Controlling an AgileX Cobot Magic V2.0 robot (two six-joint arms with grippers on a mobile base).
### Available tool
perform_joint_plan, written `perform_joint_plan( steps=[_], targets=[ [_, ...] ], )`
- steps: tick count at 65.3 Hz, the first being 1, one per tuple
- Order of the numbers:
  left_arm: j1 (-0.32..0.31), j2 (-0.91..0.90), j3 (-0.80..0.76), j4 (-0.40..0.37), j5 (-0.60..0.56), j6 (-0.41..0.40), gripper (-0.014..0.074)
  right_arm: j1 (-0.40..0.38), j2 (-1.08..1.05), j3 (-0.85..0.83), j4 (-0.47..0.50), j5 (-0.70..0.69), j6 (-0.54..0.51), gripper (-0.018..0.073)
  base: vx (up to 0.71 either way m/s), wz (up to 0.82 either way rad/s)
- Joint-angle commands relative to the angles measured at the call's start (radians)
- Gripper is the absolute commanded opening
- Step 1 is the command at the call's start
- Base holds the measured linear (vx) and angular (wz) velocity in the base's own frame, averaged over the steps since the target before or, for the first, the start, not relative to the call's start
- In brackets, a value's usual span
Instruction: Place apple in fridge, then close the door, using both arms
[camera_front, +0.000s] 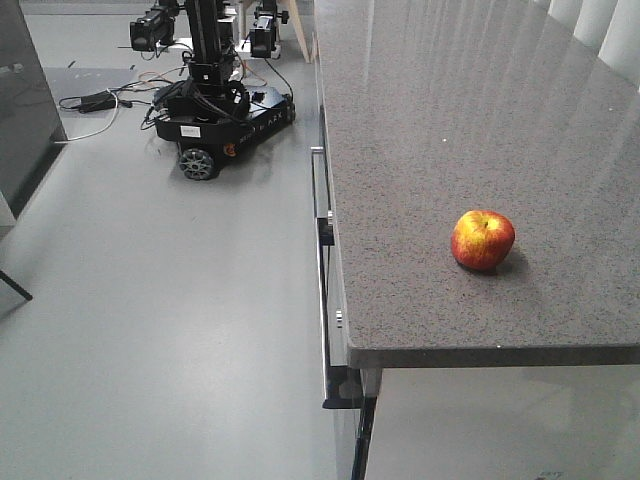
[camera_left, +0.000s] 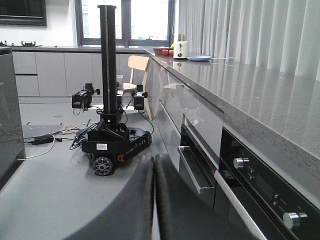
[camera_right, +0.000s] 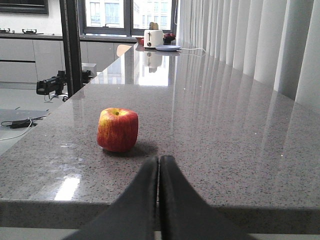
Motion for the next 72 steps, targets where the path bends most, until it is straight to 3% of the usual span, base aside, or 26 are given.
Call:
perform_joint_plan(
  steps=[1,39,60,72],
  targets=[
    [-0.006,-0.014,0.028,-0.008,-0.073,-0.003,-0.0006,-0.007,-0.008,0.0,-0.01,-0.078,-0.003,-0.0002,0.0,0.0],
    [-0.006,-0.014,0.028,-0.008,-0.073,-0.003,-0.0006,-0.006,-0.008,-0.001,-0.01,-0.117,-0.003,-0.0002,0.0,0.0],
    [-0.006,-0.014,0.028,-0.008,-0.073,-0.003,-0.0006,-0.006,-0.001,-0.002,0.151,-0.129,0.098,-0.0002,0.0,0.0],
    [-0.006,-0.014,0.028,-0.008,-0.073,-0.003,-0.0006,-0.006,0.065,-0.146,0.144,0.009,0.057,-0.0002,0.0,0.0]
  ],
)
